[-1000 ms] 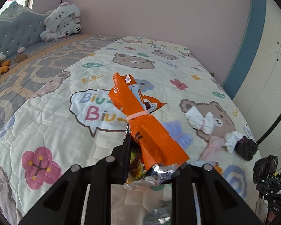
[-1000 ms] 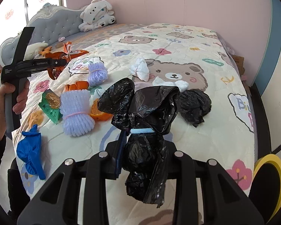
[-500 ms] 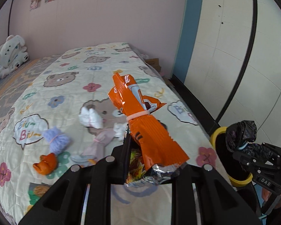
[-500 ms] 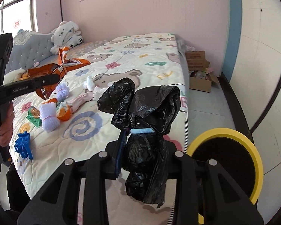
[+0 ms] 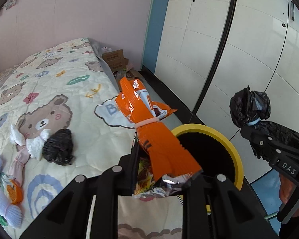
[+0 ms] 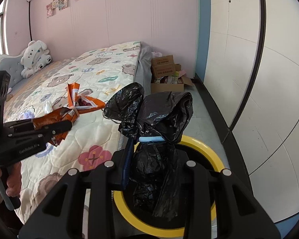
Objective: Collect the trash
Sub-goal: 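Carry wrapper and black bag to the yellow bin and open both tools, then move both tools back over the bed toward the blue glove and black bag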
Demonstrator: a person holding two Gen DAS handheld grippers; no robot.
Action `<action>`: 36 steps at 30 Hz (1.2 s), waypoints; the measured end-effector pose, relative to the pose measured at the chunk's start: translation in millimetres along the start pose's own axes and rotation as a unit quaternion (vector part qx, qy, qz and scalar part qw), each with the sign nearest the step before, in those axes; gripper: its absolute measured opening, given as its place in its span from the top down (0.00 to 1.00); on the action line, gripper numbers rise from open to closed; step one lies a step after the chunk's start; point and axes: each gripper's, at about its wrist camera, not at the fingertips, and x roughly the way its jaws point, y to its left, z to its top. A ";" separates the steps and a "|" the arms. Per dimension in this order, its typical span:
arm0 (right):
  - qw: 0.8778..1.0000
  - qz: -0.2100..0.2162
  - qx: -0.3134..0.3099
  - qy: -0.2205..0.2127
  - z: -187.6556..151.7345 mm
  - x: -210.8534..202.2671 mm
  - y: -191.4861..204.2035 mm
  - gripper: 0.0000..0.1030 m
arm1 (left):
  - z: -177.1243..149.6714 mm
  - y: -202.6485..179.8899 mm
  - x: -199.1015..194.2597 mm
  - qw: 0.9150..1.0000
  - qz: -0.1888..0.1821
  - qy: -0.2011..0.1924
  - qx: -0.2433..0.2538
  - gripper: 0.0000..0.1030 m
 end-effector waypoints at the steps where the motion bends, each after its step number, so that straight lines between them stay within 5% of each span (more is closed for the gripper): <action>1: 1.000 -0.006 0.004 -0.001 1.9 -1.1 -6.6 0.70 | 0.8 -5.9 6.4 1.000 -0.007 0.004 -0.002 0.81; 13: 0.999 -0.026 0.045 -0.016 22.5 -1.1 -59.0 0.68 | 4.5 -59.7 59.1 0.998 -0.044 0.036 -0.017 0.78; 16: 0.998 -0.034 0.056 -0.018 25.2 -0.7 -64.6 0.65 | 5.9 -61.0 57.8 0.998 -0.055 0.033 -0.027 0.62; 18: 0.997 -0.040 0.061 -0.022 25.7 -1.1 -65.9 0.56 | 5.3 -62.3 55.2 0.998 -0.047 0.025 -0.020 0.45; 24: 0.996 -0.051 0.072 -0.018 23.3 -1.4 -72.0 0.52 | 2.3 -56.0 48.4 0.998 -0.045 0.022 -0.027 0.38; 36: 0.998 -0.039 0.053 -0.022 13.4 -13.3 -43.7 0.43 | -5.0 -14.4 -0.7 0.999 0.021 -0.013 -0.033 0.26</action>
